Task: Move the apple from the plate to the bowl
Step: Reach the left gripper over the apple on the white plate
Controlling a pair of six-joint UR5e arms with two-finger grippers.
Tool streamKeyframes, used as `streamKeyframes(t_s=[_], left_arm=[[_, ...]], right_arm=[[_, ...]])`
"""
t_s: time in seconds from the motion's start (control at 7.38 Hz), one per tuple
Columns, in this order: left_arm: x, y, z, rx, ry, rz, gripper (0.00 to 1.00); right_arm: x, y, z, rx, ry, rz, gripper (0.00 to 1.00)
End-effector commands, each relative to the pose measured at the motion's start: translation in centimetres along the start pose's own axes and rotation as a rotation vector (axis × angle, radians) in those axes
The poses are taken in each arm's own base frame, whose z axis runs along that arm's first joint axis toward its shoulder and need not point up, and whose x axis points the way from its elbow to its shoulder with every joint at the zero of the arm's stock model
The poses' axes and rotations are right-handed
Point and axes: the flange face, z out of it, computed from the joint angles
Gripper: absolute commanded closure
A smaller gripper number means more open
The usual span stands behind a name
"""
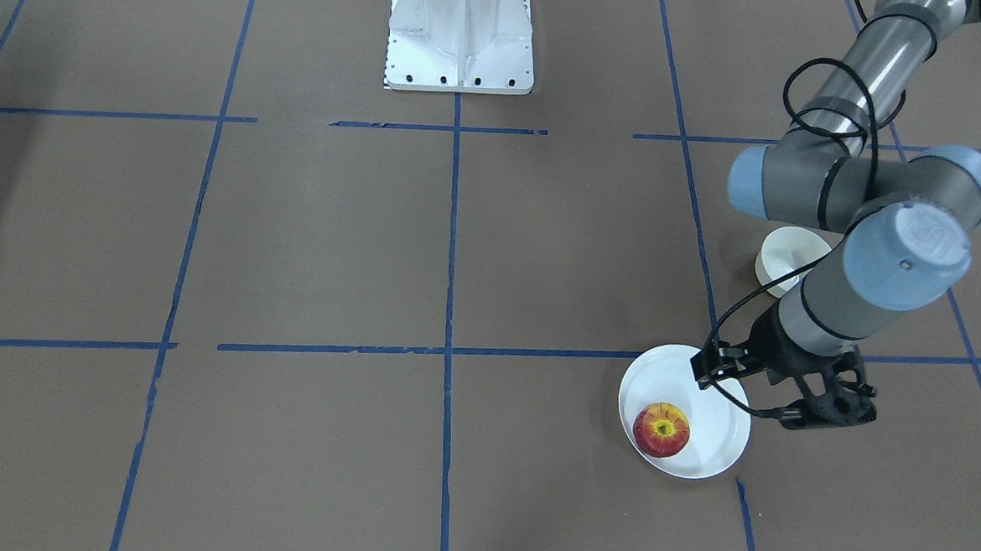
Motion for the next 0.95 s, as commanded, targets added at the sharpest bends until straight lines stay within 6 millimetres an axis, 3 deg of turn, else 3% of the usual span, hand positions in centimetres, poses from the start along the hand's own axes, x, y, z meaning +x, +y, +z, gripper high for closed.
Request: streamKeyframes(t_s=[0.0, 0.27, 0.81], left_arm=[[3.6, -1.2, 2.0, 0.042, -0.041, -0.049, 0.0], [4.8, -1.5, 4.5, 0.049, -0.013, -0.052, 0.0], [5.8, -1.3, 6.7, 0.046, 0.008, -0.037, 0.0]], right_arm=[[0.0, 0.0, 0.0, 0.0, 0.0, 0.0, 0.0], [0.0, 0.0, 0.0, 0.0, 0.0, 0.0, 0.0], [0.0, 0.0, 0.0, 0.0, 0.0, 0.0, 0.0]])
